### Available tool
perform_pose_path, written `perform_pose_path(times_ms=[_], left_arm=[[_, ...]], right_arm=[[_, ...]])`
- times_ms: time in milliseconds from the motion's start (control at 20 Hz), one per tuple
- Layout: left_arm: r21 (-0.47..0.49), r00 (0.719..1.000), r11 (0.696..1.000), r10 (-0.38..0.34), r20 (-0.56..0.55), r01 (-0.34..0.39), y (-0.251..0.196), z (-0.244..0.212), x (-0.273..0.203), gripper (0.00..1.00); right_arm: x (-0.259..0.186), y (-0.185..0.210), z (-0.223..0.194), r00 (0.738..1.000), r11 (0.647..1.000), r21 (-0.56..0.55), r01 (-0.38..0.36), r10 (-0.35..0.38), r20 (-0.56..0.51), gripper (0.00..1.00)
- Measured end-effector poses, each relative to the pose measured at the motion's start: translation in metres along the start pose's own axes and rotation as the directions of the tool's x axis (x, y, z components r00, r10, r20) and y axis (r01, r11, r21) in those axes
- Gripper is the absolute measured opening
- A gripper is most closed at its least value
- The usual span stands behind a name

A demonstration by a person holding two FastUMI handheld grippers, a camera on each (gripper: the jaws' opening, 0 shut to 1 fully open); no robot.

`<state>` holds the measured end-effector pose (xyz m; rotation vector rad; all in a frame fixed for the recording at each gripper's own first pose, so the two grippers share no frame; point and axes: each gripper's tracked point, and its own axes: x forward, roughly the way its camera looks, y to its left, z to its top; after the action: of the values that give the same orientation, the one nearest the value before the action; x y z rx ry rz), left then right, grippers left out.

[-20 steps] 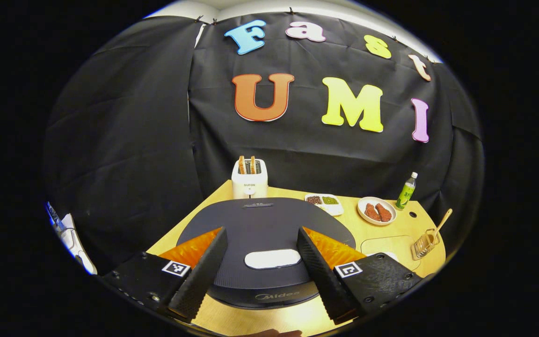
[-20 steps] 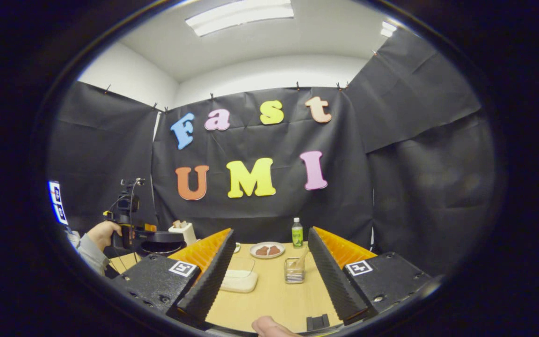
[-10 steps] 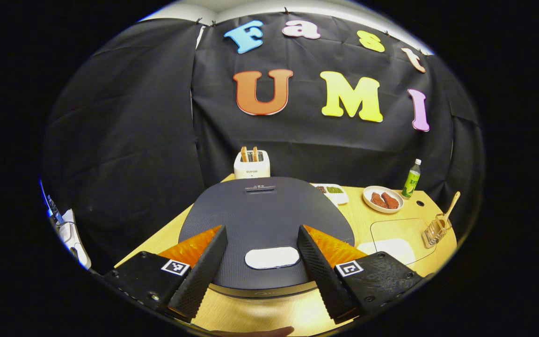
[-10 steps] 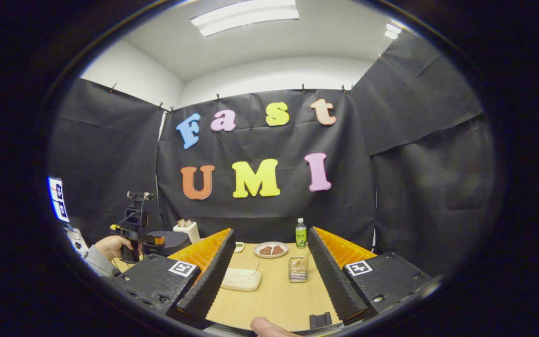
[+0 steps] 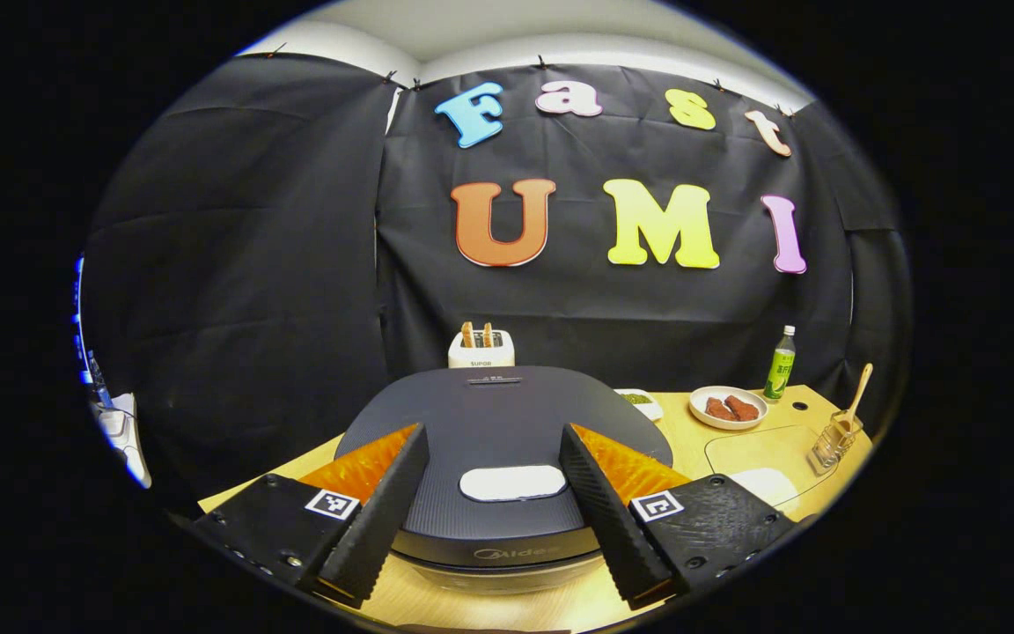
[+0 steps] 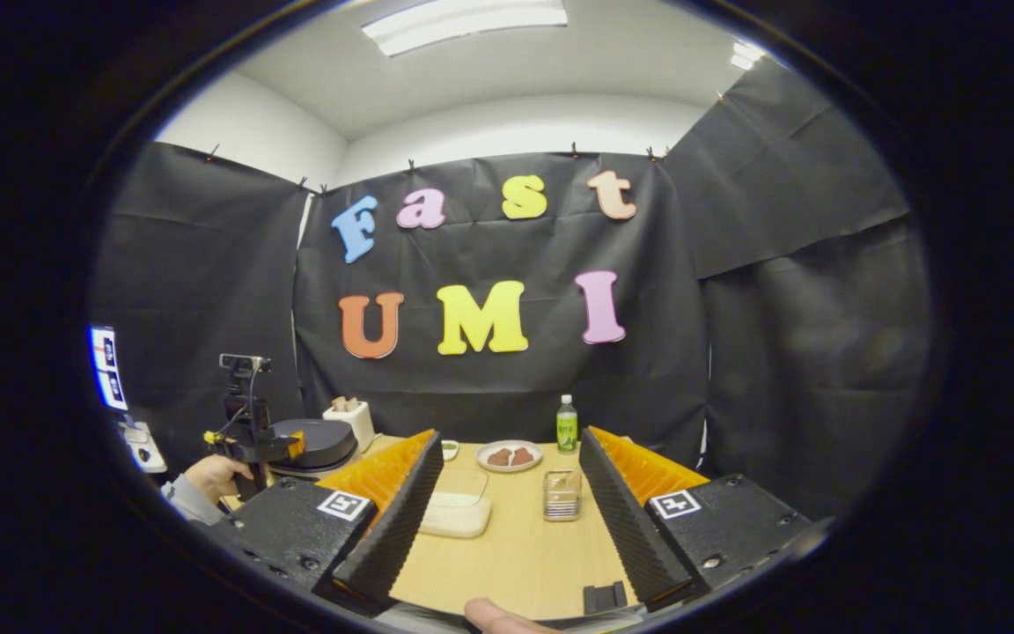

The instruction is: Close the left gripper, press the button to open the rice cooker; take a wooden spoon from the chopstick holder with the right hand, scoop a spoonful of rice and pour it into the rice cooker, then put the wooden spoon back into the chopstick holder.

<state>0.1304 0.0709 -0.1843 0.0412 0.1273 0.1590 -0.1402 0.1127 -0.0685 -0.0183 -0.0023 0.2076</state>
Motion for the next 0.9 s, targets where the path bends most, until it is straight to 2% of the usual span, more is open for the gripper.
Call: perform_pose_path(times_ms=[100,250,550,900], left_arm=[[-0.02,0.997,1.0,0.003,0.074,-0.001,0.001,0.005,0.002,0.97],[-0.013,0.996,1.0,0.007,0.094,-0.006,0.001,-0.003,0.0,0.97],[-0.009,0.995,1.0,0.012,0.097,-0.011,0.0,-0.002,0.003,0.97],[0.011,0.999,0.999,0.039,0.038,-0.039,-0.001,-0.001,-0.019,0.96]], right_arm=[[-0.001,-0.003,0.003,1.0,1.0,0.013,0.01,-0.01,0.009,1.0],[0.001,-0.002,-0.001,1.0,1.0,0.014,0.007,-0.008,0.007,0.99],[-0.001,-0.005,0.001,1.0,1.0,0.014,0.01,-0.011,0.018,1.0],[-0.001,-0.009,0.001,0.999,1.0,0.015,0.021,-0.022,0.023,0.99]])
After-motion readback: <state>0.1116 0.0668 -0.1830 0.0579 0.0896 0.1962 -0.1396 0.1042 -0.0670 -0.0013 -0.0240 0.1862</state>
